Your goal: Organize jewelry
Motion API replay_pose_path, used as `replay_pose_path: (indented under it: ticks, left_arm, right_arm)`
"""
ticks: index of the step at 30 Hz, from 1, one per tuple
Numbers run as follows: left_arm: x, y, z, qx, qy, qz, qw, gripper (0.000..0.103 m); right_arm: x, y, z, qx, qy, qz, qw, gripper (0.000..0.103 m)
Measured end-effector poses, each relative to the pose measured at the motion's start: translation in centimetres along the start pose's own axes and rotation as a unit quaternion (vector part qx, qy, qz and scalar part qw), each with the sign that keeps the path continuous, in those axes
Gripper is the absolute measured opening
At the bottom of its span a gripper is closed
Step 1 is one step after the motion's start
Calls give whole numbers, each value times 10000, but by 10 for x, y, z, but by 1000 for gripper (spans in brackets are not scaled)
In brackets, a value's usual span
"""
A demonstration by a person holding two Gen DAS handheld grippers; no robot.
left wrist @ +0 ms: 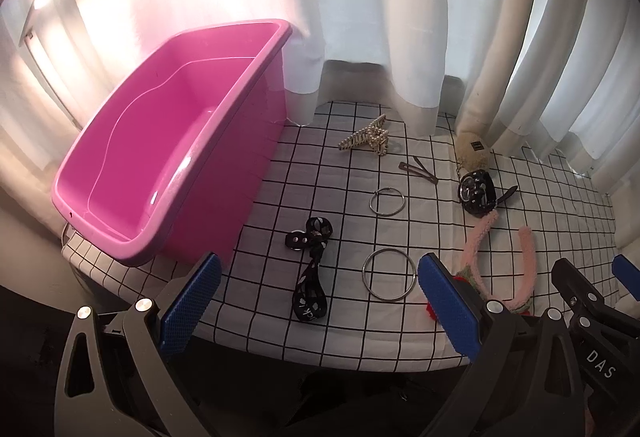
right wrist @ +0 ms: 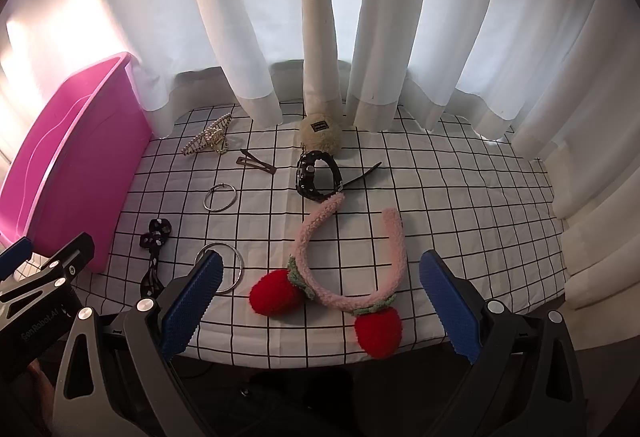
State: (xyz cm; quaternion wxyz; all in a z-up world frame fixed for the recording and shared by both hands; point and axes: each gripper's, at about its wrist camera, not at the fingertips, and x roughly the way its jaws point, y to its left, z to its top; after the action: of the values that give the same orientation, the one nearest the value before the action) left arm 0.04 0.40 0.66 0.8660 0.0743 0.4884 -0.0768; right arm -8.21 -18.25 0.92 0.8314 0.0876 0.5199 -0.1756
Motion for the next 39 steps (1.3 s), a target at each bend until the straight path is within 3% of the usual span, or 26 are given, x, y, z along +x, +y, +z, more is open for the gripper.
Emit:
replay_pose_path:
  ticks: [39]
  left_arm:
    - [-2,-3,-9,74,46,37,10000,97]
  right_arm:
    - [-4,-12,-11,120,42,138,9998,94]
